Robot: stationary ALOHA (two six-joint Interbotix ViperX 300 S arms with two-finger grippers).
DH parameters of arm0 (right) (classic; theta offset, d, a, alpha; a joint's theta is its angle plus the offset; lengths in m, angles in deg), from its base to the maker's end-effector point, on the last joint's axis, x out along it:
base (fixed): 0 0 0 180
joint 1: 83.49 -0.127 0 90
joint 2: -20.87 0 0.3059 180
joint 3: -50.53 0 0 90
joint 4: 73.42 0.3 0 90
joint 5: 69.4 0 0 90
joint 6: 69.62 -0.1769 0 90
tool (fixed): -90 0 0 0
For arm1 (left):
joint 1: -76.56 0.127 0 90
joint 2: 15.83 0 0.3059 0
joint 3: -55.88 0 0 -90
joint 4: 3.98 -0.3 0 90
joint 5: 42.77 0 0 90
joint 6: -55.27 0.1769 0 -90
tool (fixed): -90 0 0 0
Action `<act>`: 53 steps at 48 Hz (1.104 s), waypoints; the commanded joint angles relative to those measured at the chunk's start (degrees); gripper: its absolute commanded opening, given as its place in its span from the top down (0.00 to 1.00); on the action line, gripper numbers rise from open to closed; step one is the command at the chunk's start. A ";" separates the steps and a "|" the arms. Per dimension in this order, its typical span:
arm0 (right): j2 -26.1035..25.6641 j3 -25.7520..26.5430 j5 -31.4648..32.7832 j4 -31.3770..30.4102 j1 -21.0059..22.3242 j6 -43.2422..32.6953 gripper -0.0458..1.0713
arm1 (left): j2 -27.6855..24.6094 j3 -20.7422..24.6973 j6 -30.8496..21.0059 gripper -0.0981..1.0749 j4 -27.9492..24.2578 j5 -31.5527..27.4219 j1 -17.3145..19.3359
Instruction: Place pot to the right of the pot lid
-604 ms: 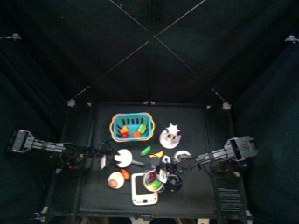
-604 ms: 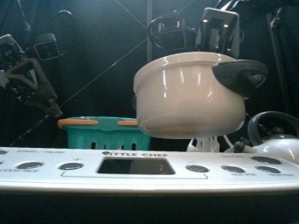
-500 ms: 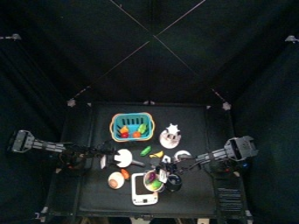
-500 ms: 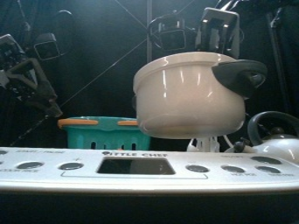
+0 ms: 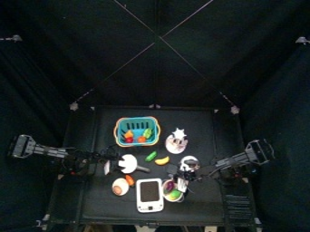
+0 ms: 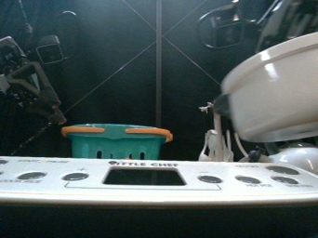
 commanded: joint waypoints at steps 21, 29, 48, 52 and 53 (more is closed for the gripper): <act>-10.81 -12.57 3.25 6.42 -1.49 -0.09 0.69 | -0.09 1.23 0.00 0.15 0.62 0.53 0.18; -10.28 -14.59 3.25 6.24 0.62 -0.09 0.68 | -0.18 1.32 0.09 0.15 0.53 0.53 0.44; -10.28 -14.50 3.08 5.80 3.60 0.00 0.30 | -0.09 1.49 0.09 0.15 0.53 0.62 0.79; -10.28 -13.89 2.64 5.63 3.87 0.00 0.22 | -0.18 1.49 0.09 0.15 0.62 0.62 0.79; -10.37 -13.71 2.55 5.63 3.87 0.09 0.21 | -0.09 1.49 0.00 0.15 0.62 0.70 0.79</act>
